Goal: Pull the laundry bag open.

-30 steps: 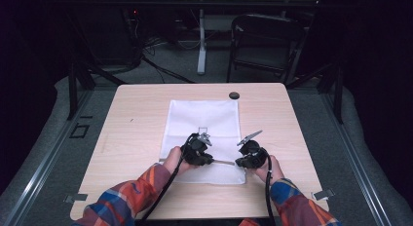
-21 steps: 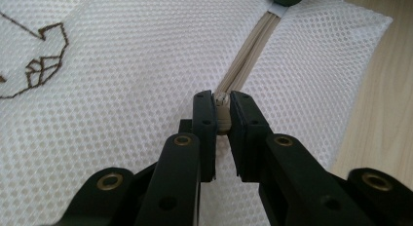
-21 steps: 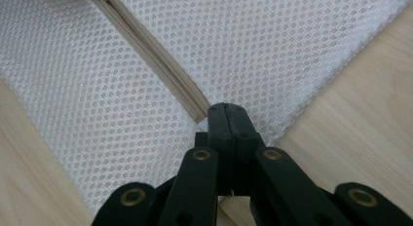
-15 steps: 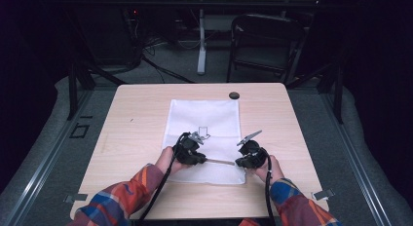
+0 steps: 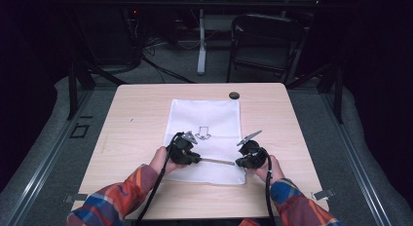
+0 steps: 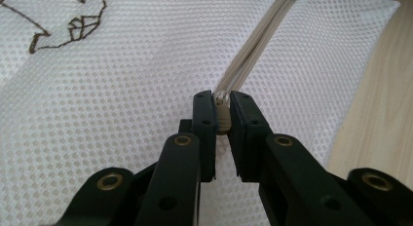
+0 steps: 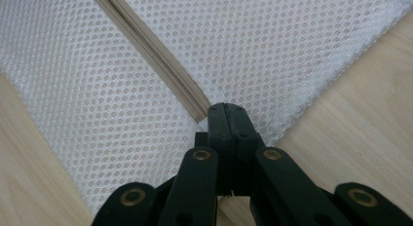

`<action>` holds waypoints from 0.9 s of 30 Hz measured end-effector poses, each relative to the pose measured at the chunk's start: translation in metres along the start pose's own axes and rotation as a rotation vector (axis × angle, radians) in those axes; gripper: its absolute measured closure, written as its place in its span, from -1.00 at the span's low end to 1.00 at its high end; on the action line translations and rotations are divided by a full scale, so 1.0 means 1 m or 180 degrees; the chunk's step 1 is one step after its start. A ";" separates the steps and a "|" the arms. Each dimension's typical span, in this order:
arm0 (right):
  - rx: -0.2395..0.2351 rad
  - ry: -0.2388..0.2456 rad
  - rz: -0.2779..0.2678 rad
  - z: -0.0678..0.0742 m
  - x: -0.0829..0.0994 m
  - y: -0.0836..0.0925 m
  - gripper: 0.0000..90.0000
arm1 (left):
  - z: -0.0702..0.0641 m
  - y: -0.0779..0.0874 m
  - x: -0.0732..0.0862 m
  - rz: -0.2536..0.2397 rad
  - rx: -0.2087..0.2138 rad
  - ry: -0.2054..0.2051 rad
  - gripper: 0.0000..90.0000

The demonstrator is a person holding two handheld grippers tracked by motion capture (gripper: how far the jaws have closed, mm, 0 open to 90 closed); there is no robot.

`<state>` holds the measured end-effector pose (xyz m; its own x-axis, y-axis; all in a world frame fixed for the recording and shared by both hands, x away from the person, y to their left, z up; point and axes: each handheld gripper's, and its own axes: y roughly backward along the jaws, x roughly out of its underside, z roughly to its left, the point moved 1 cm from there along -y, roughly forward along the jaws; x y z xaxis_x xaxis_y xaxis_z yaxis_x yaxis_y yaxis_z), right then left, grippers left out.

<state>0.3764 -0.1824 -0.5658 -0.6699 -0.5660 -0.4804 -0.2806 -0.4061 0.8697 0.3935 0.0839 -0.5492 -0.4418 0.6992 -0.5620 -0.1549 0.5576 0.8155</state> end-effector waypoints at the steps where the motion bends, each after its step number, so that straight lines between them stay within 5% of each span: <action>1: 0.0001 -0.0005 0.0000 0.000 0.000 0.000 1.00 | 0.001 0.001 0.001 -0.0004 0.0004 0.0013 0.82; 27: 0.0009 0.0038 0.0015 0.000 0.000 0.000 1.00 | 0.007 0.020 0.019 -0.0028 -0.0067 0.0122 0.81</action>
<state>0.3762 -0.1826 -0.5657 -0.6629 -0.5764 -0.4777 -0.2794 -0.4015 0.8722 0.3881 0.1109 -0.5444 -0.4737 0.6765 -0.5639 -0.1774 0.5539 0.8135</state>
